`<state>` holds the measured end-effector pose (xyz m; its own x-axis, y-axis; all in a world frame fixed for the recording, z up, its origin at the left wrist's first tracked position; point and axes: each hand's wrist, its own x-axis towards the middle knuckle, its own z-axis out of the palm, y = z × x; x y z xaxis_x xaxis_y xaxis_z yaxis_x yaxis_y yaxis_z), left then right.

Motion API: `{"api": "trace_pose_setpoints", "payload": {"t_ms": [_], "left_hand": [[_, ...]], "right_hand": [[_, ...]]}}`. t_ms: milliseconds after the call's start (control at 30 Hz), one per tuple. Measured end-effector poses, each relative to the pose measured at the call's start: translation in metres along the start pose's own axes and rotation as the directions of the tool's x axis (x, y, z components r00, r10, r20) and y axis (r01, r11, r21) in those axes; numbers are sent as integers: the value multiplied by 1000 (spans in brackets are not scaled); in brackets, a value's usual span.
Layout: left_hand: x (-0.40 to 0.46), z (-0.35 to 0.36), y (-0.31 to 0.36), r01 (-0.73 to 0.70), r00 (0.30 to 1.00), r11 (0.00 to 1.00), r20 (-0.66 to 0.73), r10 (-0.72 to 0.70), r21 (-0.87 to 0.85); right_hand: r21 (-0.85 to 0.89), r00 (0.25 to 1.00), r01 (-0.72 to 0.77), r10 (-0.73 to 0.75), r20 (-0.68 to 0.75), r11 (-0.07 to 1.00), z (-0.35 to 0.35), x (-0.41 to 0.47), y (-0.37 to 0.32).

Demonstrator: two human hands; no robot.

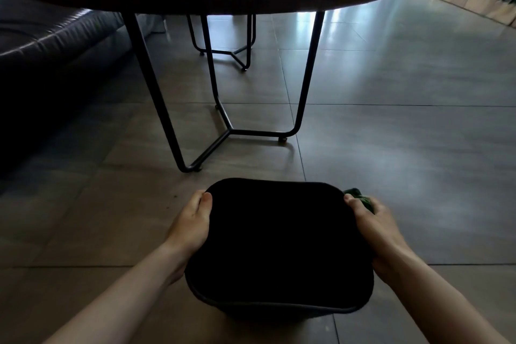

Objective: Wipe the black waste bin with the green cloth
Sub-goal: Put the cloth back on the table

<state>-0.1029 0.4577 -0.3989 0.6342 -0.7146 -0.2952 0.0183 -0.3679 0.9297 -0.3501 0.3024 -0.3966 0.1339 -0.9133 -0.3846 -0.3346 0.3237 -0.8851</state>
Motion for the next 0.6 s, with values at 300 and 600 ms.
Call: {"api": "trace_pose_setpoints", "payload": {"t_ms": [300, 600], "left_hand": [[5, -2, 8, 53, 994, 925, -105, -14, 377], [-86, 39, 156, 50, 944, 939, 323, 67, -341]], "right_hand": [[114, 994, 75, -66, -83, 991, -42, 0, -34], [533, 857, -349, 31, 515, 771, -35, -112, -172]]}}
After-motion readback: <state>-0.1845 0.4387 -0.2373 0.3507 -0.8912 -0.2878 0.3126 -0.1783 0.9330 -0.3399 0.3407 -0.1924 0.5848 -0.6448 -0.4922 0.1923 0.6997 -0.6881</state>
